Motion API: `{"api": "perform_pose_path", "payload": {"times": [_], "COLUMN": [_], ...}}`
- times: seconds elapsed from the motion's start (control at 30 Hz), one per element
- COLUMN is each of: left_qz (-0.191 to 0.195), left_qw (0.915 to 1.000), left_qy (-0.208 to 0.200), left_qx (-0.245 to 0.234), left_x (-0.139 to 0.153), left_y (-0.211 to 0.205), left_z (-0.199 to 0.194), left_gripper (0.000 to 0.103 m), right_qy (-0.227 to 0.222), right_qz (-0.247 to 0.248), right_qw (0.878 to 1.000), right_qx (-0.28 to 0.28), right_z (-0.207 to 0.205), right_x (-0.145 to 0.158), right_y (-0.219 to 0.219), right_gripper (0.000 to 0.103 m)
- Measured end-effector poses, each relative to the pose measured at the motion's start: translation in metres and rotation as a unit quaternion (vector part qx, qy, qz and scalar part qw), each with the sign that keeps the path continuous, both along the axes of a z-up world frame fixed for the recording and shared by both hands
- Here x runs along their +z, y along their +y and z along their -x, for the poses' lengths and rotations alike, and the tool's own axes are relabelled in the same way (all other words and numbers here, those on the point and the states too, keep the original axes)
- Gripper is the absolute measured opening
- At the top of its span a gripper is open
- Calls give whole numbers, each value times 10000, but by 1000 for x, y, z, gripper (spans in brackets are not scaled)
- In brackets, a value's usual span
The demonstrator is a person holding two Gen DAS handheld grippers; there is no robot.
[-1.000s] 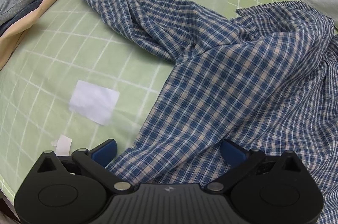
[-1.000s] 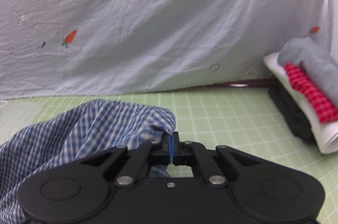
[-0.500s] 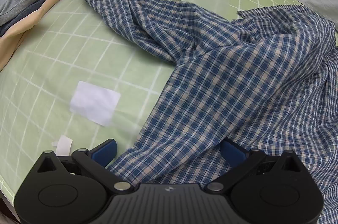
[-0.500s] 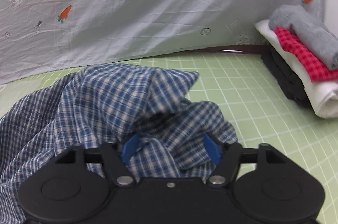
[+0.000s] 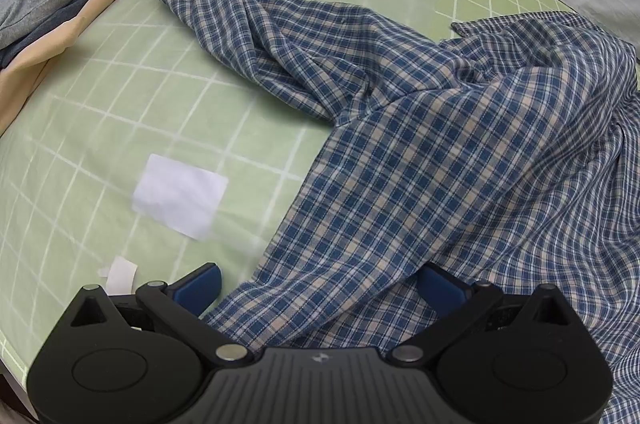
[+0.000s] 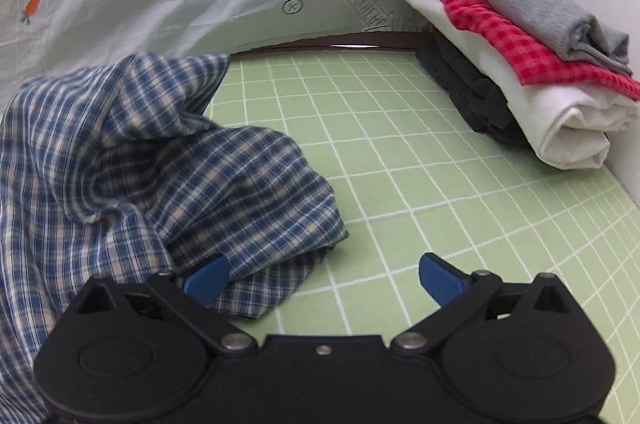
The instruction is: Fold clothes
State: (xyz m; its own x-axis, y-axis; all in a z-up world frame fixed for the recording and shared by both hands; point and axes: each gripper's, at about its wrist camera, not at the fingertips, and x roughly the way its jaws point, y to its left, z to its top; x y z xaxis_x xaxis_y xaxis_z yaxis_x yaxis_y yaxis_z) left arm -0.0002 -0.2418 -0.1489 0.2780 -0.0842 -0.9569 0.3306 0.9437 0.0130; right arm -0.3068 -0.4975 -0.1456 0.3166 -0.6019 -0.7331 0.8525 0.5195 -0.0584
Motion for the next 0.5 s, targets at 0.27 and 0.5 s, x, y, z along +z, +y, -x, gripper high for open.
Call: {"api": "perform_pose_path", "payload": {"times": [0.27, 0.5], "left_qz": [77, 110], "left_qw": [9998, 9994], "left_qy": [-188, -280], "left_qx": [39, 163], "left_x": [-3, -6], "left_y": [55, 63], "left_z": [-7, 8], "left_gripper": [103, 103], "right_qy": [191, -205], "right_qz": [-104, -138], "right_qw": [9975, 9966], "right_qx": [679, 784], "right_z": [-17, -2], "right_x": [-17, -10], "right_y": [9, -2], "right_gripper": [99, 16]}}
